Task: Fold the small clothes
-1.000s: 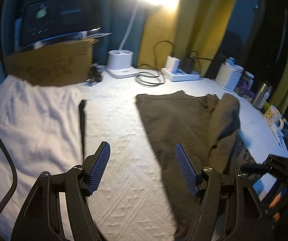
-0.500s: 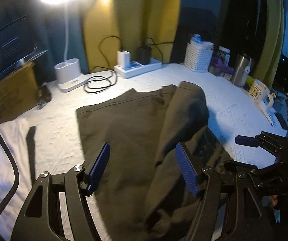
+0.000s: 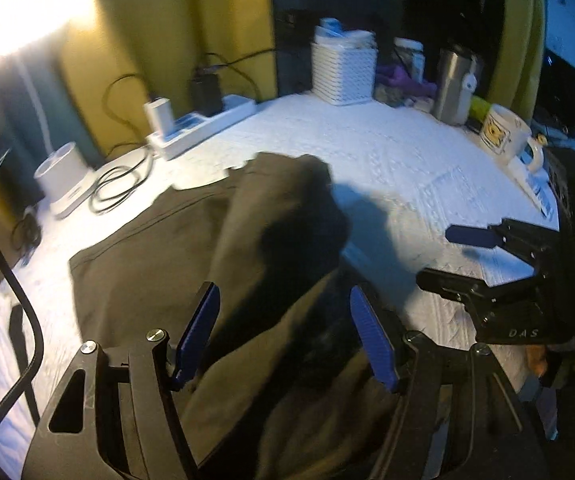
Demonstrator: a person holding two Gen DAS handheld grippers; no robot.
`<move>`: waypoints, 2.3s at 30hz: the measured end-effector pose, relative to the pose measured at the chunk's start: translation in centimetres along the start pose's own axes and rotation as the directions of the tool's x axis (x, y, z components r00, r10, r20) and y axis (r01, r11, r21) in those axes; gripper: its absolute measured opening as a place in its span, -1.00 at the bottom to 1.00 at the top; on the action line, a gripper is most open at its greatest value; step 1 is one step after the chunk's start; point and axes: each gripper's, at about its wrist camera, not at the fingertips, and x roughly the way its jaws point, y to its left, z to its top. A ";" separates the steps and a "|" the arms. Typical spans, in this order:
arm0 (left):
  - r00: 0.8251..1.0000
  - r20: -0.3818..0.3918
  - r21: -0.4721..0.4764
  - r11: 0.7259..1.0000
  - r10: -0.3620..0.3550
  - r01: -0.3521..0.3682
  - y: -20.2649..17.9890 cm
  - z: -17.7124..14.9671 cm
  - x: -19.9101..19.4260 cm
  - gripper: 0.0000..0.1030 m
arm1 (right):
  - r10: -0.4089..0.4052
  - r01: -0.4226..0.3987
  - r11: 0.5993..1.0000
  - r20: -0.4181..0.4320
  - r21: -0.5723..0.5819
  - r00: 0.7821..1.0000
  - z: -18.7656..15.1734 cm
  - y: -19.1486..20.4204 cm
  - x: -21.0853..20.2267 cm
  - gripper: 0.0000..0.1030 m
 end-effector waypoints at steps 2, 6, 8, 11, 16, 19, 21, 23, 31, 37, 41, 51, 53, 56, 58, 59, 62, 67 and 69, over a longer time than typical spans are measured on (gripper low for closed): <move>1.000 -0.022 0.026 1.000 0.011 -0.010 -1.1 0.6 1.1 0.32 | 0.006 -0.006 1.000 0.008 0.013 1.000 0.1 -1.0 0.1 0.46; 0.997 -0.063 0.068 0.997 0.042 -0.038 -2.5 1.4 3.0 0.32 | 0.023 -0.024 0.999 0.022 0.036 1.000 0.3 -3.0 0.3 0.46; 0.994 -0.076 0.095 0.993 0.077 -0.070 -3.0 1.6 4.0 0.32 | 0.032 -0.033 0.998 0.026 0.049 0.999 0.5 -3.8 0.5 0.46; 0.982 -0.084 0.155 0.976 0.170 -0.156 -3.6 1.8 5.4 0.32 | 0.052 -0.054 0.996 0.027 0.072 0.998 0.6 -5.1 0.6 0.46; 0.973 -0.081 0.201 0.960 0.214 -0.195 -3.2 1.3 6.2 0.31 | 0.097 -0.098 0.988 0.017 0.120 0.995 0.8 -6.6 0.9 0.46; 0.975 -0.065 0.214 0.958 0.210 -0.192 -2.8 1.1 6.1 -0.17 | 0.104 -0.105 0.988 0.009 0.117 0.994 1.0 -6.5 1.2 0.46; 0.981 -0.066 0.183 0.969 0.181 -0.166 -1.9 1.0 5.8 -0.44 | 0.102 -0.102 0.989 0.004 0.103 0.995 1.3 -6.1 1.4 0.46; 0.987 -0.056 0.143 0.979 0.154 -0.145 -1.1 1.0 5.2 -0.58 | 0.097 -0.096 0.991 -0.002 0.090 0.995 1.6 -5.8 1.7 0.46; 0.998 0.038 0.017 0.999 0.043 -0.044 2.6 0.6 1.7 -0.82 | 0.069 -0.067 0.996 -0.037 0.053 0.997 2.4 -3.0 2.8 0.46; 0.997 0.072 -0.026 1.000 -0.015 0.017 5.5 0.1 1.6 -0.82 | 0.040 -0.039 0.999 -0.049 0.033 0.998 3.7 -0.7 3.4 0.46; 0.993 0.116 -0.093 0.995 -0.033 0.044 8.2 -0.3 1.1 -0.94 | 0.026 -0.025 1.000 -0.058 0.015 0.998 4.4 1.1 3.8 0.46; 0.981 0.193 -0.307 0.949 -0.013 0.073 17.2 -1.7 -1.1 -0.95 | 0.039 -0.044 0.996 -0.077 -0.074 0.996 6.9 6.9 5.6 0.46; 0.984 0.177 -0.350 0.934 -0.009 0.071 19.3 -2.3 0.0 -0.95 | 0.043 -0.050 0.994 -0.081 -0.093 0.996 7.4 8.0 6.4 0.46; 0.990 0.137 -0.407 0.909 -0.032 0.086 21.7 -3.5 1.8 -0.95 | 0.046 -0.056 0.992 -0.093 -0.109 0.995 7.8 9.3 7.7 0.46; 0.992 0.119 -0.427 0.900 -0.039 0.086 22.4 -4.1 2.6 -0.95 | 0.043 -0.055 0.992 -0.099 -0.117 0.994 8.1 10.0 8.6 0.46; 0.992 0.116 -0.436 0.896 -0.037 0.085 22.7 -4.5 2.9 -0.95 | 0.043 -0.055 0.991 -0.103 -0.118 0.994 8.2 10.3 8.9 0.46; 0.992 0.113 -0.459 0.883 -0.050 0.097 23.2 -5.2 3.0 -0.95 | 0.040 -0.055 0.990 -0.113 -0.130 0.993 8.4 11.1 9.7 0.46; 0.994 0.083 -0.483 0.870 -0.067 0.099 23.6 -5.7 3.0 -0.89 | 0.041 -0.058 0.986 -0.111 -0.157 0.993 8.9 12.3 10.4 0.46; 0.997 0.066 -0.486 0.872 -0.033 0.061 23.7 -5.7 2.6 -0.86 | 0.041 -0.058 0.984 -0.105 -0.166 0.994 9.1 12.6 10.4 0.46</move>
